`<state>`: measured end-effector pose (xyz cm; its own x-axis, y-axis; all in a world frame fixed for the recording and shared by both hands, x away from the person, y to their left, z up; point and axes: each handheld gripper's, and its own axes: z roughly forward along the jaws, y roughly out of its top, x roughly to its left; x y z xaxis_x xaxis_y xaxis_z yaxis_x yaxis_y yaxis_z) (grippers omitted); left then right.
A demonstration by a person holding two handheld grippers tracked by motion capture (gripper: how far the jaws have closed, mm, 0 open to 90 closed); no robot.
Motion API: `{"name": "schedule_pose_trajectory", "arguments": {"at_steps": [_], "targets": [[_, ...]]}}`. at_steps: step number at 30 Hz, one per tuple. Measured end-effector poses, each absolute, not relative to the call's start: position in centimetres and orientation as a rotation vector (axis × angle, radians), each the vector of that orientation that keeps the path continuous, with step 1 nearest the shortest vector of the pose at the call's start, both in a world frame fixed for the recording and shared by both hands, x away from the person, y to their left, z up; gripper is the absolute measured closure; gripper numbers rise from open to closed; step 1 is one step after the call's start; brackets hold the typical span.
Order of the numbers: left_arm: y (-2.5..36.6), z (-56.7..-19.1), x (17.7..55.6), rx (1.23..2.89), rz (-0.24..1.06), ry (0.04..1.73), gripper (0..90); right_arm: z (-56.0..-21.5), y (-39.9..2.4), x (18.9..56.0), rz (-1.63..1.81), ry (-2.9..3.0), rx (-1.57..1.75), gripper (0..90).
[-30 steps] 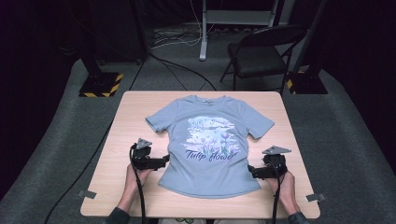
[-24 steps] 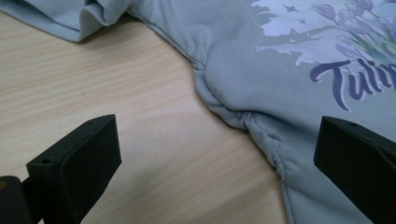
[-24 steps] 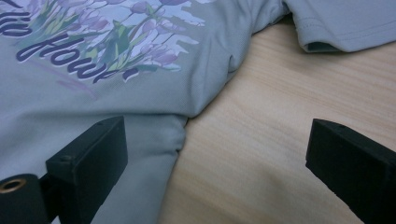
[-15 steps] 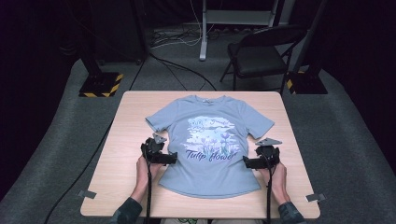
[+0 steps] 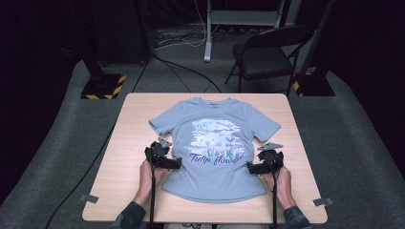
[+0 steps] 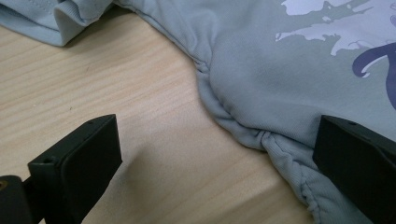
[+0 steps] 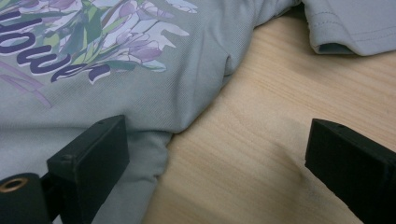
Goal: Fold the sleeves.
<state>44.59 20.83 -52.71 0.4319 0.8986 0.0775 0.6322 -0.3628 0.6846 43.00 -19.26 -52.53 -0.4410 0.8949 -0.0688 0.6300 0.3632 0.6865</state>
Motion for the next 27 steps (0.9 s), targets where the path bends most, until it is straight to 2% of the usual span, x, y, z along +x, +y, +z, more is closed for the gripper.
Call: {"name": "schedule_pose_trajectory", "arguments": {"at_steps": [17,27], "targets": [[20.6,-52.4,42.9,2.168,0.649,1.247,2.2,-52.4,-19.1,42.0,0.802,2.222,1.303,5.1],[20.9,-52.4,42.0,2.182,0.631,1.241,2.9,-52.4,-19.0,41.3,0.803,2.248,1.287,5.1]]}}
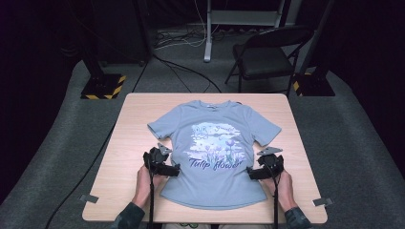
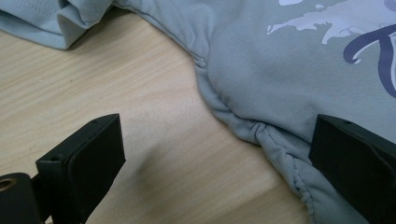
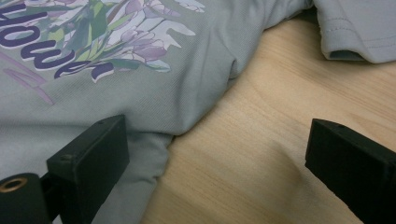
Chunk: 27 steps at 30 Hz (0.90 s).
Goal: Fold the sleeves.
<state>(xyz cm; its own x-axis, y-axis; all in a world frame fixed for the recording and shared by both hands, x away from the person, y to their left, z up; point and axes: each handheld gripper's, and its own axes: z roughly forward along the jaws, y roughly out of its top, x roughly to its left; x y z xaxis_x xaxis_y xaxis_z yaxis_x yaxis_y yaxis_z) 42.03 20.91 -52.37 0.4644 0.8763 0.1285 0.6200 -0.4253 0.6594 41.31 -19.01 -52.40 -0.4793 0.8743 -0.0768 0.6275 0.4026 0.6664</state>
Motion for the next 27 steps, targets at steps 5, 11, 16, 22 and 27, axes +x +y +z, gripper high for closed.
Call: {"name": "schedule_pose_trajectory", "arguments": {"at_steps": [5,11,16,22,27], "targets": [[20.9,-52.3,41.6,2.189,0.635,1.237,3.3,-52.4,-19.0,41.1,0.81,2.256,1.285,5.1],[20.9,-52.3,41.0,2.193,0.657,1.225,4.9,-52.4,-18.7,40.5,0.796,2.265,1.265,5.1],[21.2,-52.4,40.6,2.185,0.649,1.23,4.9,-52.3,-18.5,40.2,0.788,2.267,1.257,5.1],[21.4,-52.4,40.0,2.184,0.65,1.237,4.9,-52.3,-18.3,40.0,0.785,2.271,1.249,5.1],[21.6,-52.4,39.5,2.182,0.645,1.24,4.9,-52.3,-18.2,39.7,0.788,2.282,1.246,5.1]]}}
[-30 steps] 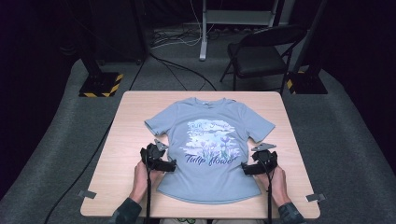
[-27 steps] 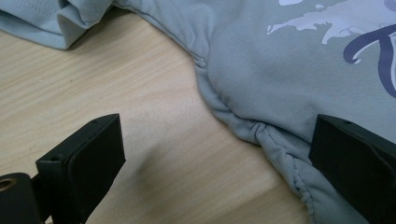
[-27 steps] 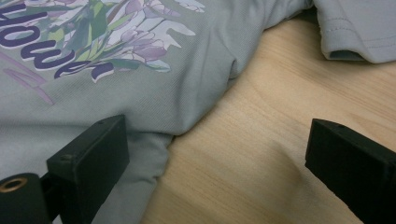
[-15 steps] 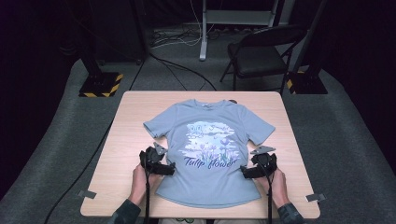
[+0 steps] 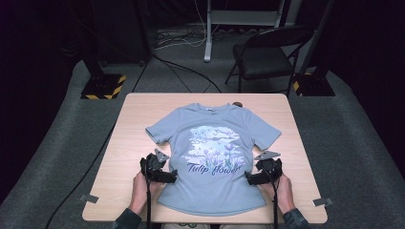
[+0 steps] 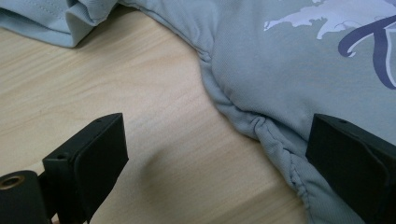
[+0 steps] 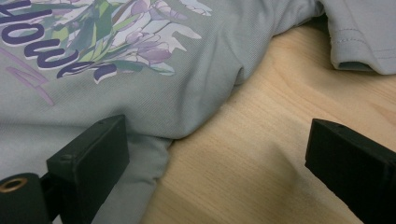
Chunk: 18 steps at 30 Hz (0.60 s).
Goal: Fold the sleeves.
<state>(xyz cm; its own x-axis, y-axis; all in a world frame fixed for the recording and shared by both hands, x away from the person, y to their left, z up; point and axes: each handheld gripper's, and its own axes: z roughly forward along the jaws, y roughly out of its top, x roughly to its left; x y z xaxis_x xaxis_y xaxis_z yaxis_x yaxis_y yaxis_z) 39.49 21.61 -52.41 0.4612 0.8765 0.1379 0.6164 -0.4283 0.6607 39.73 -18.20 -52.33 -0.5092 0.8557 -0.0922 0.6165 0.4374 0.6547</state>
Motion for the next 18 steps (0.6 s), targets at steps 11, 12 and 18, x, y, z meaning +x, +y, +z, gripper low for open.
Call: {"name": "schedule_pose_trajectory", "arguments": {"at_steps": [11,12,18], "targets": [[22.0,-52.4,38.6,2.185,0.643,1.242,4.8,-52.3,-17.9,39.2,0.778,2.311,1.222,4.8],[22.0,-52.4,38.5,2.184,0.64,1.242,4.9,-52.2,-17.9,39.1,0.777,2.312,1.221,4.8],[22.2,-52.4,38.0,2.189,0.644,1.241,4.8,-52.3,-17.8,38.6,0.779,2.319,1.214,4.7]]}}
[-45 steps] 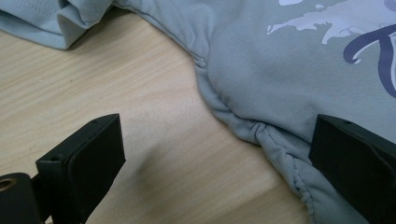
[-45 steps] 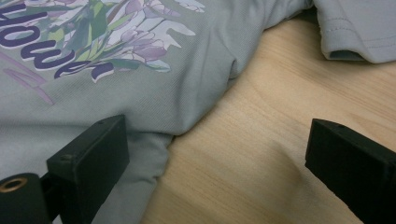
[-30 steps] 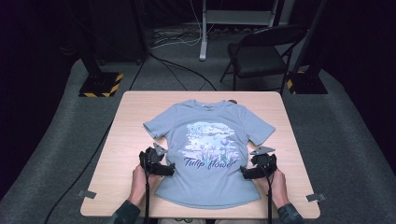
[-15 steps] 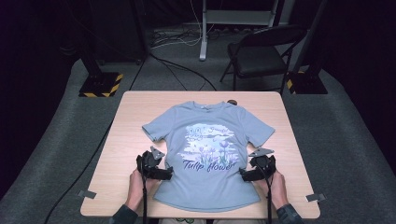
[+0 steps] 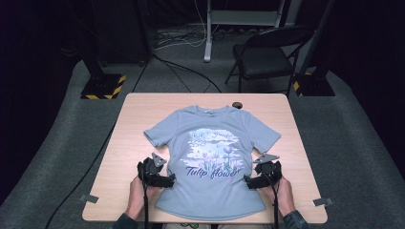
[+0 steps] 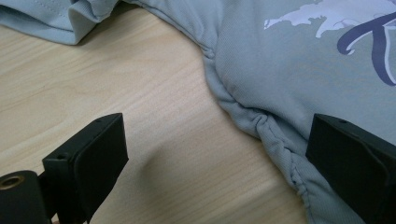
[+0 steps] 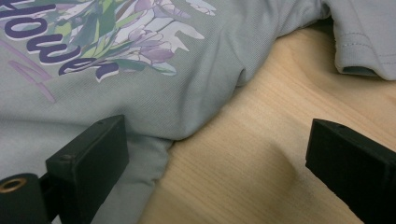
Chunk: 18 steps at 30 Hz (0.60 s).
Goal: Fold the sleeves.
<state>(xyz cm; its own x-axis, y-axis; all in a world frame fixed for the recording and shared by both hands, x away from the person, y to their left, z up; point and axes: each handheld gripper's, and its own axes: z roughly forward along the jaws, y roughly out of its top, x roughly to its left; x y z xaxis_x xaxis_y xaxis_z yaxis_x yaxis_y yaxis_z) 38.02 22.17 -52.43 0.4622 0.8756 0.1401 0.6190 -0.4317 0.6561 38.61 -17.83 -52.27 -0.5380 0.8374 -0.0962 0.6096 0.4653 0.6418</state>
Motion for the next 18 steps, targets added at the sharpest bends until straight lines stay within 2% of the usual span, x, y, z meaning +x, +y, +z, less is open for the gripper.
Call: {"name": "schedule_pose_trajectory", "arguments": {"at_steps": [18], "targets": [[22.4,-52.4,36.4,2.198,0.649,1.233,4.9,-52.4,-17.8,37.1,0.796,2.33,1.186,4.7]]}}
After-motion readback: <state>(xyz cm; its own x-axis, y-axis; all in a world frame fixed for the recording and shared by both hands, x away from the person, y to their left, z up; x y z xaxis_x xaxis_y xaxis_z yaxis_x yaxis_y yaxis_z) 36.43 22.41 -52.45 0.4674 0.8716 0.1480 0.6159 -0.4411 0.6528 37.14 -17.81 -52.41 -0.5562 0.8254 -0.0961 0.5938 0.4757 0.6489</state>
